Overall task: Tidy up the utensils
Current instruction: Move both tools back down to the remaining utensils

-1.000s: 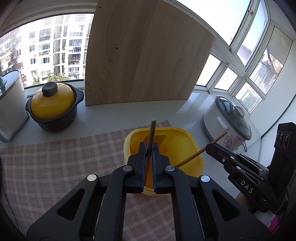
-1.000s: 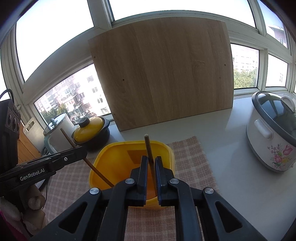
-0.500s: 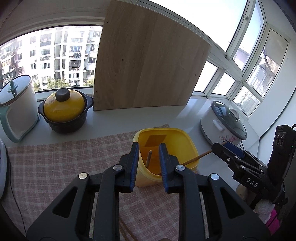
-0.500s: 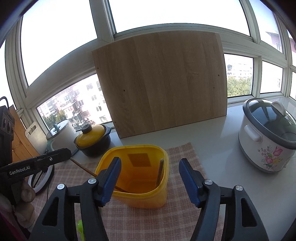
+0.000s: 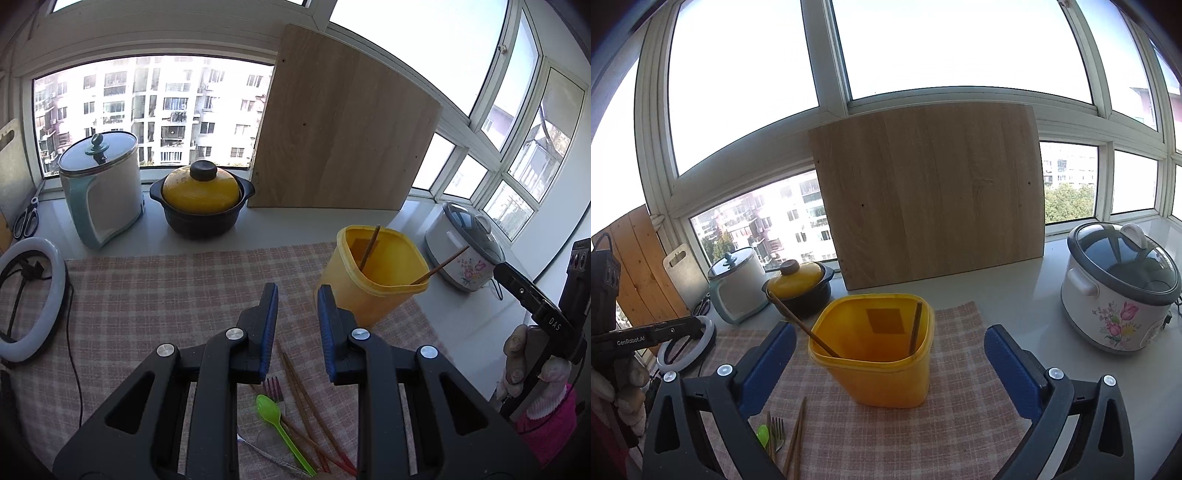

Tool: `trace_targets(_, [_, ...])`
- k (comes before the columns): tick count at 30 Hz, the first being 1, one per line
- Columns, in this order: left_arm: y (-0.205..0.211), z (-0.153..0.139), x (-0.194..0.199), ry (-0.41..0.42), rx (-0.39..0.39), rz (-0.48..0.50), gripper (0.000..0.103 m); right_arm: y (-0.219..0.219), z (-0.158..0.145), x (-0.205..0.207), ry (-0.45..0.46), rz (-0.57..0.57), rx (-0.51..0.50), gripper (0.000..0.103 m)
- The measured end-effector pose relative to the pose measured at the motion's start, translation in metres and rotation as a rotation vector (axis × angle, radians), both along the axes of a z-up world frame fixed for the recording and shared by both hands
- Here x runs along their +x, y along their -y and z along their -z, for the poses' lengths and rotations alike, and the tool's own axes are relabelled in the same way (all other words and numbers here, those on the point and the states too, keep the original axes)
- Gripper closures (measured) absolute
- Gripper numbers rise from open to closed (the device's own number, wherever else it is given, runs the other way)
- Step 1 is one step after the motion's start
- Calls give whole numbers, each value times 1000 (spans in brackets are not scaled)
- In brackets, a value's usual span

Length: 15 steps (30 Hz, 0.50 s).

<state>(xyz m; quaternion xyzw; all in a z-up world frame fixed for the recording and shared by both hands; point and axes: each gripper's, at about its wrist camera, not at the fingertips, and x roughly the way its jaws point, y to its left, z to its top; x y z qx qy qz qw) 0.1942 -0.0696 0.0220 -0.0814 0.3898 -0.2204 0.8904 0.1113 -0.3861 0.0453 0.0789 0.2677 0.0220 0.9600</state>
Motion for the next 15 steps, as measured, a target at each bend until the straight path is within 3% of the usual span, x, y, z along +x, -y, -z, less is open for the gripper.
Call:
trace_targets(6, [-35, 34, -20, -75, 64, -49, 82, -10, 9, -12, -47, -67, 35, 0])
trace_targets(15, [-69, 97, -34, -240, 28, -107, 81, -50, 37, -12, -155, -230, 22, 3])
